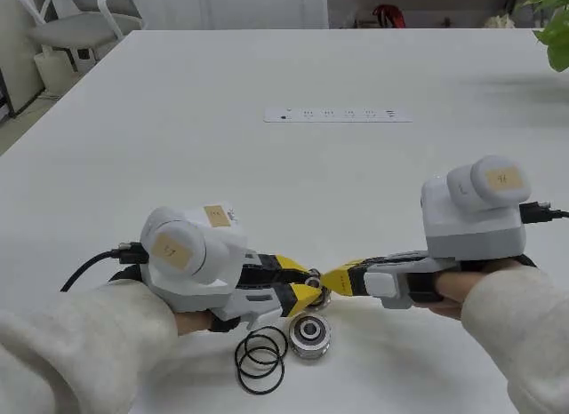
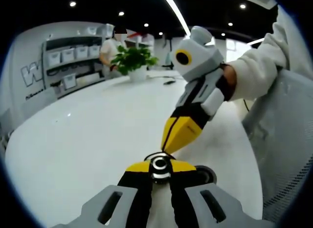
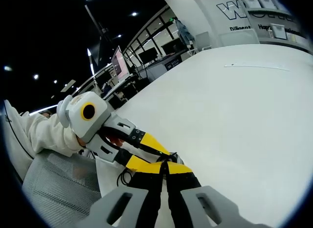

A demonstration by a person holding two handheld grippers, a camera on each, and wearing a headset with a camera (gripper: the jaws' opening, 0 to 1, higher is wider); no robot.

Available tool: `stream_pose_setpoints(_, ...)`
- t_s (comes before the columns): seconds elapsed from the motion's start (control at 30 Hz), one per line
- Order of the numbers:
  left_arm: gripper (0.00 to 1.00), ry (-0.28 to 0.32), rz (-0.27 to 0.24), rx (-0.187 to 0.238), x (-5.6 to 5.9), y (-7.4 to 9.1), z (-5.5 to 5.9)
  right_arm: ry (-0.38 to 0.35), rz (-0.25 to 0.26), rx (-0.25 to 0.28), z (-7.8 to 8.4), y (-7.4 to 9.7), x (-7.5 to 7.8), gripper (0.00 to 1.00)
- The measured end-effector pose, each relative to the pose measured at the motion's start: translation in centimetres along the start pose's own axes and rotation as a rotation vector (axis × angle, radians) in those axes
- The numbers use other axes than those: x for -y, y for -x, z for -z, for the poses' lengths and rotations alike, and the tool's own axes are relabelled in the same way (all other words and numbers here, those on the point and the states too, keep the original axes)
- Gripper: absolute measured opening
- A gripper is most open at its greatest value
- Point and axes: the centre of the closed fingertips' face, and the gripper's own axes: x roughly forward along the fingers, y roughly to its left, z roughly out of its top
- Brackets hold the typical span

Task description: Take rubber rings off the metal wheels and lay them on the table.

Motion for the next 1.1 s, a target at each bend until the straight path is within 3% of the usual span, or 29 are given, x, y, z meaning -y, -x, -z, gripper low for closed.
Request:
stream_pose_setpoints(0.23, 0.14, 0.002, -0.001, 0.001, 0.0, 0.0, -0.01, -0.007, 0.002, 0.025, -0.64, 0.26, 0.11, 0.0)
stream_pose_setpoints(1.1, 0.14, 0.015, -0.009, 0.034, -0.05, -0.06, -0.14, -0.034, 0.009, 0.007, 0.16, 0.28, 0.44, 0.0)
